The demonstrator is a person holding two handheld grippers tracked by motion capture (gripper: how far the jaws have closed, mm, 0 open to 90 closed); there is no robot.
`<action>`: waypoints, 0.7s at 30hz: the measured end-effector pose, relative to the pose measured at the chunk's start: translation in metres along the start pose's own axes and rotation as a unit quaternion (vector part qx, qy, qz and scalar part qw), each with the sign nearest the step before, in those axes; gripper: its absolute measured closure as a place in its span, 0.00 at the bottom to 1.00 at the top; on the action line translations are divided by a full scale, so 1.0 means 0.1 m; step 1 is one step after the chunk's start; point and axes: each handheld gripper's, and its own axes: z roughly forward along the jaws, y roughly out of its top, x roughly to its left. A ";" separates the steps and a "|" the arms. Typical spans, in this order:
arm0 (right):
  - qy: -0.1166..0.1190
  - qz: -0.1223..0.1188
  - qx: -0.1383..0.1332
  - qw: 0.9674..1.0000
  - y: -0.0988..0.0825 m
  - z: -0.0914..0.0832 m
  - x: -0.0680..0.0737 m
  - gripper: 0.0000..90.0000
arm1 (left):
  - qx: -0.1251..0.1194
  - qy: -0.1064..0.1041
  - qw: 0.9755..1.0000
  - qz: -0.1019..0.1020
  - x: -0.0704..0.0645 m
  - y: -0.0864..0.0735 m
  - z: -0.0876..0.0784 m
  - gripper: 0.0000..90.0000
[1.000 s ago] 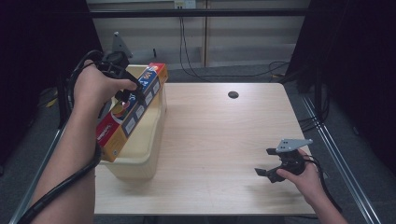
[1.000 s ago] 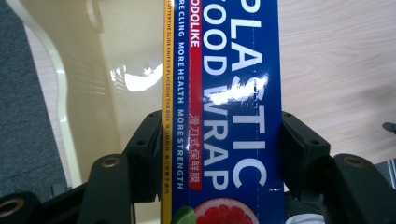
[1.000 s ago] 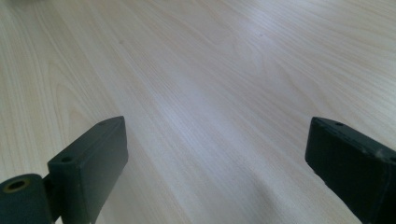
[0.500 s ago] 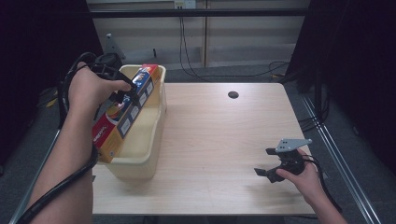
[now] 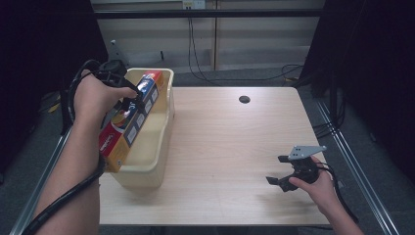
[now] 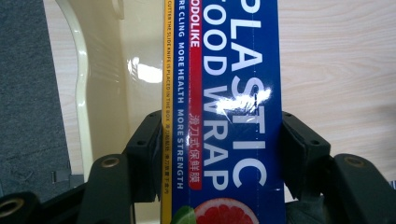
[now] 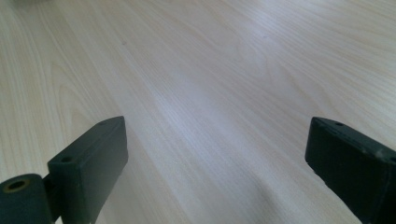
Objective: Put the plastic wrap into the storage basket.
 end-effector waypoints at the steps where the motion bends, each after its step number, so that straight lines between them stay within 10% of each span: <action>1: 0.000 -0.001 0.000 1.000 0.00 0.00 0.00 0.06 | 0.000 0.000 1.000 0.000 0.00 0.00 0.01 0.46; 21: 0.000 0.000 0.002 1.000 0.00 0.01 0.00 0.06 | 0.010 0.005 1.000 -0.003 0.02 0.00 0.18 0.46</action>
